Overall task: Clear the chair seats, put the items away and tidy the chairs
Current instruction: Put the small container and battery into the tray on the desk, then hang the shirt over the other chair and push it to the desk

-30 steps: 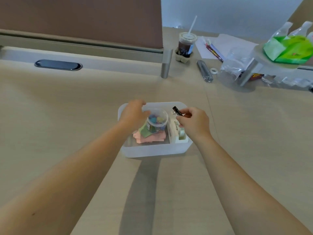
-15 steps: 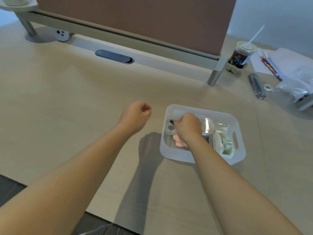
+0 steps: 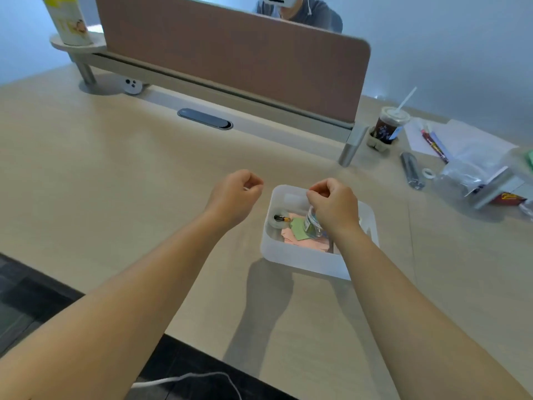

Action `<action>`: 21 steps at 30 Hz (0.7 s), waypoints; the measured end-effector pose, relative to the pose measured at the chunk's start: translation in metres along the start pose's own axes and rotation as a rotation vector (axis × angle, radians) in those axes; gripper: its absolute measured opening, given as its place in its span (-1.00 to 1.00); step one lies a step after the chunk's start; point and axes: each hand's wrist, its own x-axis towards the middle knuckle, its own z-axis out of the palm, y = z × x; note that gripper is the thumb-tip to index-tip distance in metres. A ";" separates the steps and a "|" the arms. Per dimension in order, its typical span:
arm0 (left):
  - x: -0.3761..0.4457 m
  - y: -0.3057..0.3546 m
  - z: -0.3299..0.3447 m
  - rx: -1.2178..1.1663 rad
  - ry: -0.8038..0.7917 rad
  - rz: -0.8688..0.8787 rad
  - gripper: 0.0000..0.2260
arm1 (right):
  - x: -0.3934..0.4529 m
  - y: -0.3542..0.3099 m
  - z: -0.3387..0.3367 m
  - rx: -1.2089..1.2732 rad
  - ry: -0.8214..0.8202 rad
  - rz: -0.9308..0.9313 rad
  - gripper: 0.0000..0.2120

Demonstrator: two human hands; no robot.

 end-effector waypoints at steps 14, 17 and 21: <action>-0.278 -0.023 -0.114 0.080 0.395 -0.160 -0.78 | -0.221 -0.065 0.024 0.167 -0.442 -0.293 -0.96; -0.347 -0.038 -0.161 0.101 0.536 -0.236 -0.80 | -0.276 -0.099 0.048 0.156 -0.559 -0.373 -0.97; -0.432 -0.053 -0.214 0.129 0.699 -0.326 -0.80 | -0.348 -0.142 0.079 0.161 -0.697 -0.468 -0.92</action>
